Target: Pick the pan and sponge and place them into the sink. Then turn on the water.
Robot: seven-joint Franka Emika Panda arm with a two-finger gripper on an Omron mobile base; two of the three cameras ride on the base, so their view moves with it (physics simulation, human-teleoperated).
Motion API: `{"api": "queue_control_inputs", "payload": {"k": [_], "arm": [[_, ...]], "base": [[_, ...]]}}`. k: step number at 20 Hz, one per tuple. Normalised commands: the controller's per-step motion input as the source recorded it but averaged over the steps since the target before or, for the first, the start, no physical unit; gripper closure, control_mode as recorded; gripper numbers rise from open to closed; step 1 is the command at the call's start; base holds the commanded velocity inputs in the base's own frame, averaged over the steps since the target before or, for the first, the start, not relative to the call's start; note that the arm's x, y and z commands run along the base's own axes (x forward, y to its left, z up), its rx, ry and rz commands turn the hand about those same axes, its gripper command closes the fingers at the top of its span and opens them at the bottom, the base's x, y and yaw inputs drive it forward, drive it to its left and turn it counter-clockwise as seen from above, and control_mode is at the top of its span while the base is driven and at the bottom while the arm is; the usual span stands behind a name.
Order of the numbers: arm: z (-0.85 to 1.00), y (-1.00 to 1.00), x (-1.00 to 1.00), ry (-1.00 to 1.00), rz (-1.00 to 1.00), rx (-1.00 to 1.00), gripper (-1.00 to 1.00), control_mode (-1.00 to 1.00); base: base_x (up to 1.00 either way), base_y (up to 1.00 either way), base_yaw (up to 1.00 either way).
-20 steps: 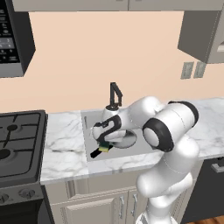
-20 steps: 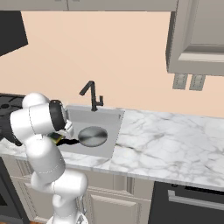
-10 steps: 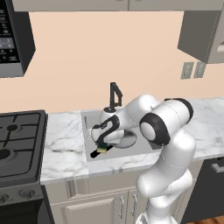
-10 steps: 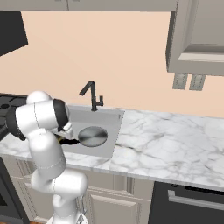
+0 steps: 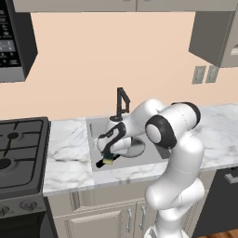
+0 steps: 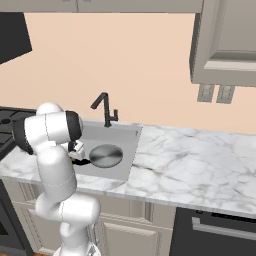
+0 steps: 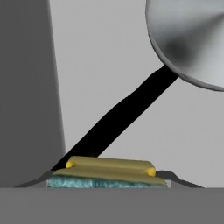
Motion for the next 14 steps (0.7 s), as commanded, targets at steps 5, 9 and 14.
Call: {"api": "queue_control_inputs", "payload": {"k": [5,9,14], "arm": [[-0.17,0.02,0.09,0.00,0.00,0.00,1.00,-1.00],[-0.15,0.03,0.11,0.00,0.00,0.00,1.00,-1.00],[-0.12,0.06,0.12,0.00,0.00,0.00,1.00,-1.00]], "base": [[0.00,0.00,0.00],[0.00,0.00,0.00],[0.00,0.00,0.00]]}}
